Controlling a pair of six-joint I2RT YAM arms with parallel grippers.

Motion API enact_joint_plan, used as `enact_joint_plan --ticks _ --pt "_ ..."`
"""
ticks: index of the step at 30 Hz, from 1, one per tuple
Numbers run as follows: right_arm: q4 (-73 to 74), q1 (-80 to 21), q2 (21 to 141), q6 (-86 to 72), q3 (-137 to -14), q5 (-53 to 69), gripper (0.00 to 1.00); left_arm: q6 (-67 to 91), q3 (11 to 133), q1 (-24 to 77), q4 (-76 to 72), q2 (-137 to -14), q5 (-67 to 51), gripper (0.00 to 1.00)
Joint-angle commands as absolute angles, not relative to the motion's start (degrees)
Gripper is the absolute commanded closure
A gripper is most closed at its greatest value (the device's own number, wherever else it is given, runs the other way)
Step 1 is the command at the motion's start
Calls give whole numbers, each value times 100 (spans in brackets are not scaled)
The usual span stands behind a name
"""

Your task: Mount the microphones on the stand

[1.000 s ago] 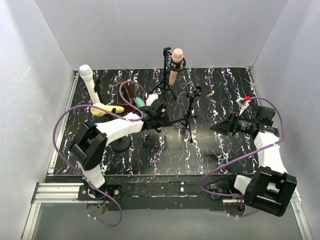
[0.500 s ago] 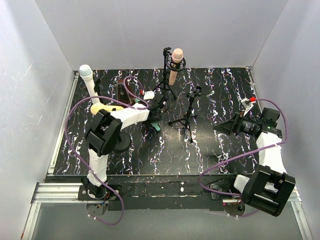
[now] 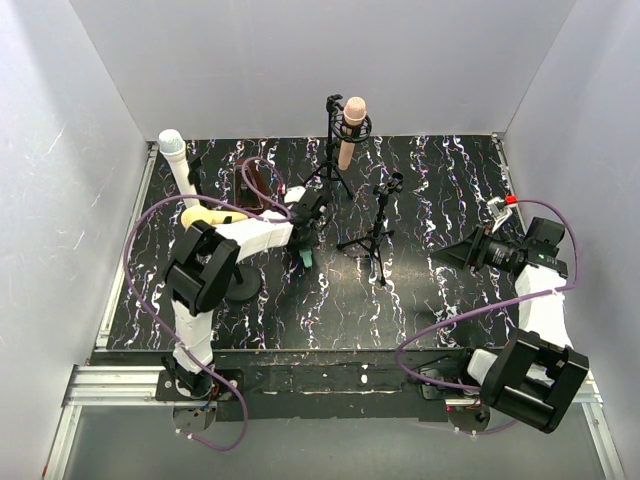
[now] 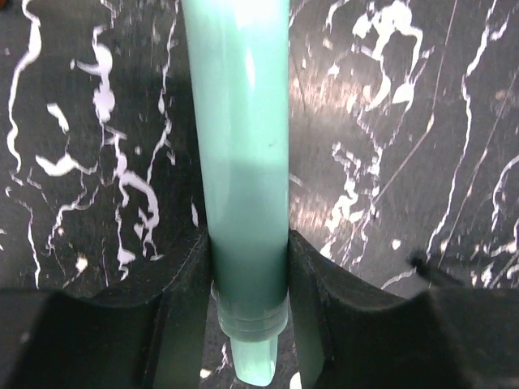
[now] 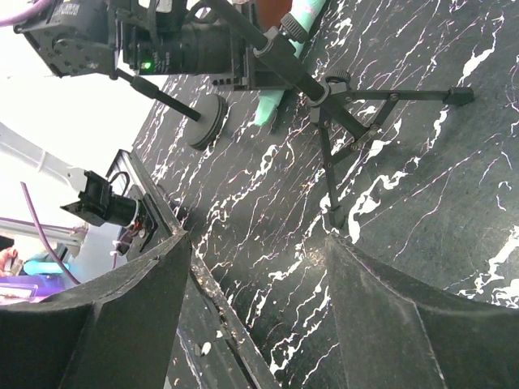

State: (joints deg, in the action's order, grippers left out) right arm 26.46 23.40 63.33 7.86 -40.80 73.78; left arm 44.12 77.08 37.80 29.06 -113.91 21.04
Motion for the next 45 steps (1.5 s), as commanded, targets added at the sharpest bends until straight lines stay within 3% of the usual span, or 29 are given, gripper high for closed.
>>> enact_joint_plan --ticks 1,10,19,24,28,32,34,36,45 --pt "2795 2408 6135 1019 -4254 7541 27 4246 6919 3911 2620 -10645 1468 100" --pt "3584 2426 5828 1879 -4473 7515 27 3744 5671 4877 2461 -8503 1696 100" --pt "7877 2426 6134 5436 -6465 7304 27 2841 4422 5133 1794 -5803 959 100" --pt "8789 2426 6135 6021 -7829 7190 27 2216 4236 5159 1223 -4835 353 100" --pt "7547 2426 5741 4612 -8122 7303 20 1916 4630 5168 923 -4719 -191 100" --pt "3675 2426 4976 744 -6947 7774 3 1600 5342 5168 756 -5044 -535 100" --pt "2005 2391 4834 -694 -6444 8698 4 1486 5711 5168 642 -5298 -711 100" --pt "769 2259 4939 -1938 -6311 8745 7 1433 6072 5168 572 -5571 -922 100" --pt "1696 1557 5080 -1538 -7215 8772 8 1512 7153 5273 35 -6802 -1599 100"
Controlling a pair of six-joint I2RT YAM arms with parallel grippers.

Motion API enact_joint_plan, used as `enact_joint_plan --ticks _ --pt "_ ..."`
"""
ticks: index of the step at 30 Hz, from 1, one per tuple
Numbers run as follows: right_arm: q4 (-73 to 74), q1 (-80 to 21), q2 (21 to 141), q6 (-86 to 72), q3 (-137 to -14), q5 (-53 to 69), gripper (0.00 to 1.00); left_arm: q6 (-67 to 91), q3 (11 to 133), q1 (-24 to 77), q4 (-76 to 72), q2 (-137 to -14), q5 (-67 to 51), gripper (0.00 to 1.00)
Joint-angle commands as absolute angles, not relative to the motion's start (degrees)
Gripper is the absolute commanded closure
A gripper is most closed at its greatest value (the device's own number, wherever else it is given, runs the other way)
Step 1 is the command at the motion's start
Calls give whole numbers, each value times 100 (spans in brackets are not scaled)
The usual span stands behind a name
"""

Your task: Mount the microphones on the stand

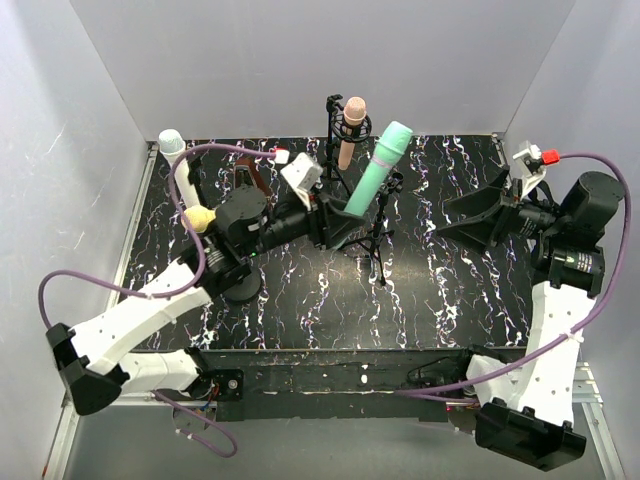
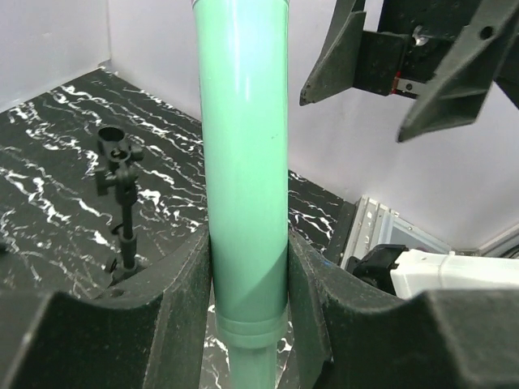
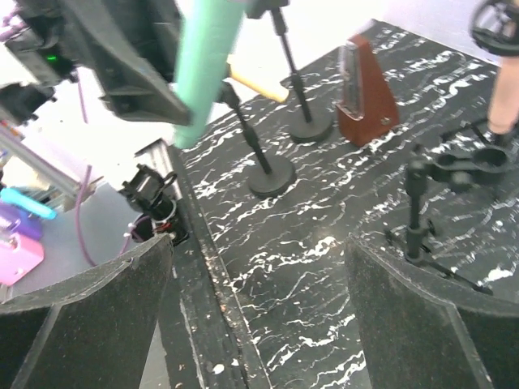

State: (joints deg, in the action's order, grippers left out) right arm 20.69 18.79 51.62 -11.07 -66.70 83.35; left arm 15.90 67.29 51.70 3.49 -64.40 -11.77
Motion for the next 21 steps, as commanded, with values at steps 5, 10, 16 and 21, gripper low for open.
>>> enact_joint_plan --ticks 5,10,16,21 --pt "2161 1056 5299 -1486 -7672 8412 8 1512 7584 5352 -149 -7242 -1661 100" --pt "3267 590 5554 -792 -8182 7859 8 1573 7778 5414 -141 -7453 -1679 100" --pt "3473 255 5827 -886 -8753 7375 8 1617 8015 5484 -158 -7804 -1679 100" --pt "2743 141 5801 -1844 -8570 6883 9 1652 8235 5607 -272 -8121 -1696 100"
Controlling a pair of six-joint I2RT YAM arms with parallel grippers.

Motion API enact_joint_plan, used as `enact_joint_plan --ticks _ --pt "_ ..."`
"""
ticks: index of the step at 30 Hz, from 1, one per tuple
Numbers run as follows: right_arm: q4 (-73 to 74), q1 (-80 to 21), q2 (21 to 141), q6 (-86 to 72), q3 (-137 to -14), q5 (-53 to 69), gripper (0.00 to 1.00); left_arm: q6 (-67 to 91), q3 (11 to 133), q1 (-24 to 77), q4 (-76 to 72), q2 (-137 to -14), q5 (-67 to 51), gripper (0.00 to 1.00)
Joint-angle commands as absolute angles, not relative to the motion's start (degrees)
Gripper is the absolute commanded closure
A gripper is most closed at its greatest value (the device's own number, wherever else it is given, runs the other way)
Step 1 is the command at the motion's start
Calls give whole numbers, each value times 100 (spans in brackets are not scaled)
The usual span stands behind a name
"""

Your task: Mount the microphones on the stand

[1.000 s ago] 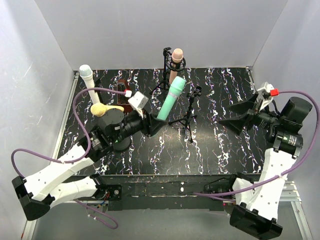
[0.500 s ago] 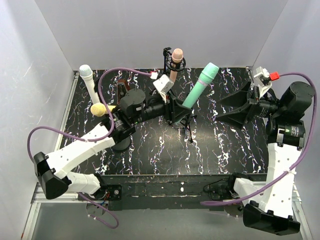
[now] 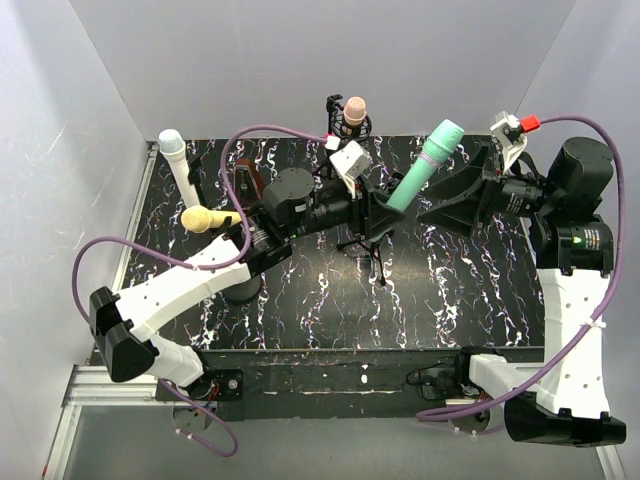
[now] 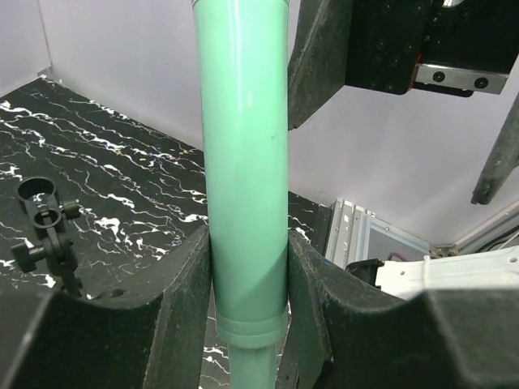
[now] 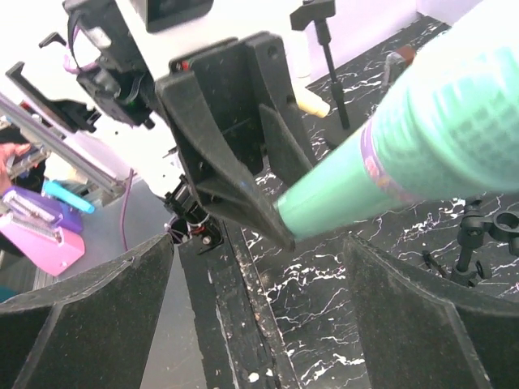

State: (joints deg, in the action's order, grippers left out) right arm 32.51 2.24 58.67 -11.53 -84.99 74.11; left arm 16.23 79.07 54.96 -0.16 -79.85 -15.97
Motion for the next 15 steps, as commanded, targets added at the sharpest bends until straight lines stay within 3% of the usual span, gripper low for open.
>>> enact_joint_plan --ticks 1,9,15 --pt "2664 132 5801 -1941 -8508 6717 9 1661 8253 5634 -307 -8173 -1696 100" --pt "1706 97 5801 -3400 -7805 6030 13 1723 8393 5827 -597 -8516 -1661 100" --pt "1758 88 5801 -3392 -7699 5651 14 1670 8411 5880 -703 -8596 -1643 100"
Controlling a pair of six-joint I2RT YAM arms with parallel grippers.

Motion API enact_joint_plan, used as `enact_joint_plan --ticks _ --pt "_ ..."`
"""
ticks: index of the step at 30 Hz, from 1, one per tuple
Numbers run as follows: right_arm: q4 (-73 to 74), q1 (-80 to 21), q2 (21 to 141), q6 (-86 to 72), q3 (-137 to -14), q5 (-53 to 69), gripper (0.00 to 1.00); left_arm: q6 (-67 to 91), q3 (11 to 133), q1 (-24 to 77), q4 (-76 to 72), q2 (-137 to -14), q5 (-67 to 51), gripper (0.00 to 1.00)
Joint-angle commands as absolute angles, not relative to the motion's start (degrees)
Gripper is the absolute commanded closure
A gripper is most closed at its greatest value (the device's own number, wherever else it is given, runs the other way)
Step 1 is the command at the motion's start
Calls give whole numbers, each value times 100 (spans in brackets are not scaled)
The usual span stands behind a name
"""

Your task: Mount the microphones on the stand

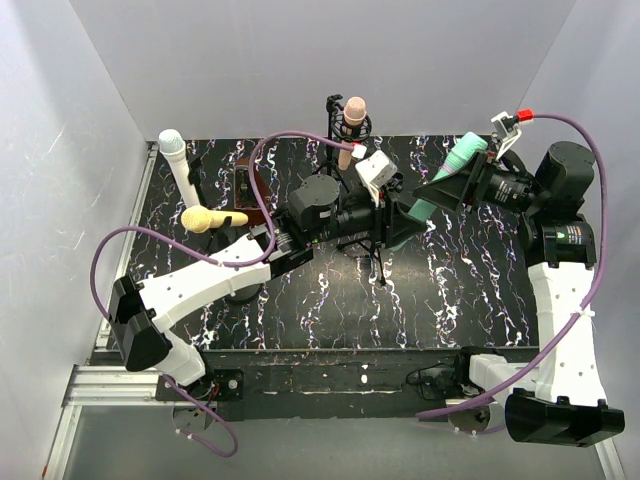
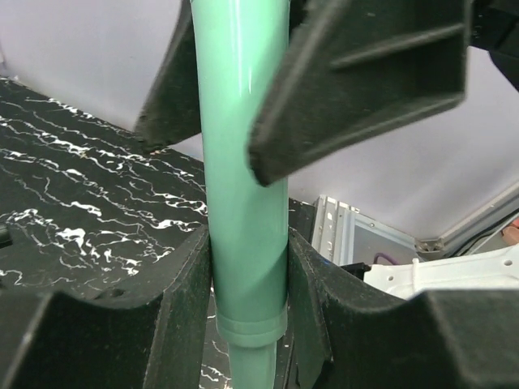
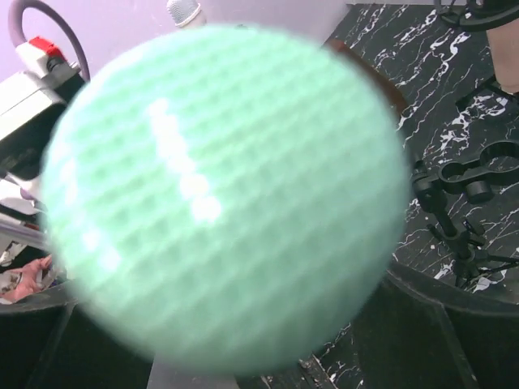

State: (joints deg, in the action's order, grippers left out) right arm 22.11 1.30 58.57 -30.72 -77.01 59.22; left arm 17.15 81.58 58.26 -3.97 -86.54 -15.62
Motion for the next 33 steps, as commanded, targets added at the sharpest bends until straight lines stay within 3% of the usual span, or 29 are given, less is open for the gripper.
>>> enact_joint_plan --ticks 1,3,6,8,12,15,17,26,33 --pt "1671 88 5809 -3453 -7691 5669 16 1670 8429 5880 -677 -8622 -1652 100" --pt "1539 79 5845 -3559 -7690 5730 23 1679 8420 5889 -659 -8657 -1644 100" --pt "1301 70 5889 -3656 -7629 5906 52 1687 8394 5889 -642 -8640 -1433 100" --pt "1222 70 5880 -3613 -7576 5924 66 1705 8324 5889 -633 -8543 -1205 95" --pt "1213 70 5862 -3323 -7550 5906 87 1740 8060 5889 -607 -8263 -731 53" --pt "1344 79 6002 -2902 -7777 5802 93 1732 7639 5889 -598 -7876 -300 18" --pt "1511 79 6143 -2472 -7997 5652 94 1679 7253 5889 -528 -7508 120 3" --pt "1731 9 7294 -1337 -9377 4861 98 1634 6180 5880 1229 -6469 650 2" --pt "1705 -465 7813 -809 -9852 4000 99 1802 5775 5880 1318 -6381 413 2"
